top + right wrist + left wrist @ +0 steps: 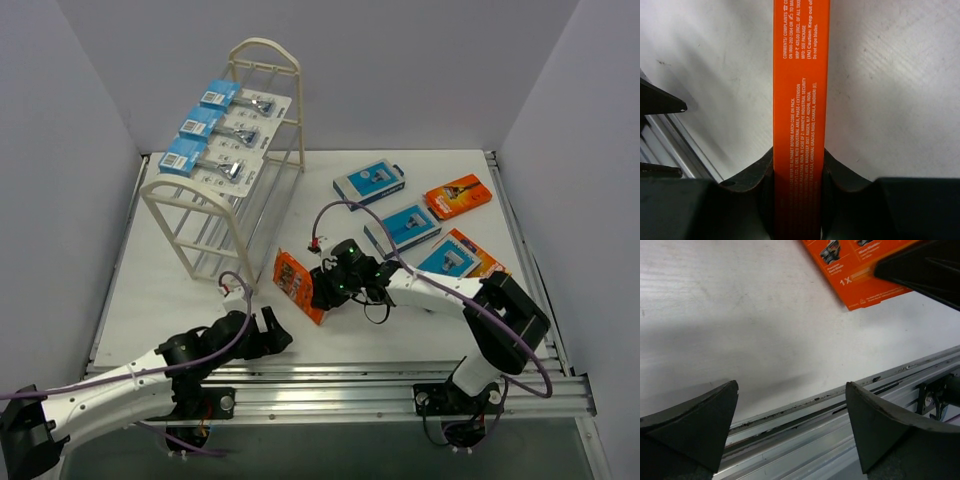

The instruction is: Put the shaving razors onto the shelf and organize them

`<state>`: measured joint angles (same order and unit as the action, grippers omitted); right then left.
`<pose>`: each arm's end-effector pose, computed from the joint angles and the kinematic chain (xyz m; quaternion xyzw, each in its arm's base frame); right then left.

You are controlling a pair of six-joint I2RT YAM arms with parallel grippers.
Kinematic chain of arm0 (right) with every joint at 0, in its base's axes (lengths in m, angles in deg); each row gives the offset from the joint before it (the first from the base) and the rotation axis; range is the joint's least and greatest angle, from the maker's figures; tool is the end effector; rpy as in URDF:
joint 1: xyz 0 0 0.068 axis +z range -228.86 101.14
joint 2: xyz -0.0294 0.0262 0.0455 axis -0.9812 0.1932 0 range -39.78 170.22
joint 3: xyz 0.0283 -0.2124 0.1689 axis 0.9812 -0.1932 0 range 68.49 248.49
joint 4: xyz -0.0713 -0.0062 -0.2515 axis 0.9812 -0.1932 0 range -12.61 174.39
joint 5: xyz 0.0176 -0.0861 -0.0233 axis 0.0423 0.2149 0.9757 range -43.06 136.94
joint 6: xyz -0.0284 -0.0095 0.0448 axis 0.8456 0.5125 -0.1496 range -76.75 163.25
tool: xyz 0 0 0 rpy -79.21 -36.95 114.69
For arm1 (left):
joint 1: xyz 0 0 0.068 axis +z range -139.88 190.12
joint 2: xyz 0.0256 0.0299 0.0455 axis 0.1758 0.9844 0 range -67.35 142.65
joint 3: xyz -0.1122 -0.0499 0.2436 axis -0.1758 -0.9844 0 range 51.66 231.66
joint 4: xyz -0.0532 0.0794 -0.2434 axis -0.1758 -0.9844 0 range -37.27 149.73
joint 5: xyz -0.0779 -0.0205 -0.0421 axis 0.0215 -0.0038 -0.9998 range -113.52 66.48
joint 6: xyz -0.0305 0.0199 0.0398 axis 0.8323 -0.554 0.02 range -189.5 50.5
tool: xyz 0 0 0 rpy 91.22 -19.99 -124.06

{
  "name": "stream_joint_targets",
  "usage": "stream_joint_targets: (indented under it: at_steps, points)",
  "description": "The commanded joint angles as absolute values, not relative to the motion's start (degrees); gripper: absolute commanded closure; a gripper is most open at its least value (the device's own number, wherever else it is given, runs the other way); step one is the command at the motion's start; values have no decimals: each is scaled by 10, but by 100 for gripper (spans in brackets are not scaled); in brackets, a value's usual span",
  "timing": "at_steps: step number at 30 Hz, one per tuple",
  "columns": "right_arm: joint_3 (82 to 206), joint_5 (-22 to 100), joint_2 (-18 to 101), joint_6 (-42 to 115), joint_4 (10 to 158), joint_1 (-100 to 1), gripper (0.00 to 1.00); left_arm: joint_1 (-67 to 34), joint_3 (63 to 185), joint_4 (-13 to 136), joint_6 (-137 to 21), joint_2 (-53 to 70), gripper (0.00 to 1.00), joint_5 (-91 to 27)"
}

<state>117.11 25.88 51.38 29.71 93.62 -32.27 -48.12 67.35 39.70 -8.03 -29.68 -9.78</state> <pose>0.2216 0.2529 0.1972 -0.3293 0.8048 0.3730 0.3235 0.0816 -0.1157 0.1661 -0.0742 0.9053 -0.2942 0.2971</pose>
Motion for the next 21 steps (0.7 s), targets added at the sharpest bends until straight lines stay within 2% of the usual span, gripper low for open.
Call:
stream_joint_targets:
  at_steps: [1,9,16,21]
  points:
    - [1144,248,453,230,962,-319,100,-493,731,381,-133,-275,6,-91]
    - [1067,268,352,46,1032,-329,100,-606,889,318,-233,-179,6,25]
    - [1079,256,321,-24,1008,-367,100,-694,1014,262,-351,-105,6,126]
    - [1086,181,313,-63,1033,-422,100,-773,1066,242,-437,-73,6,212]
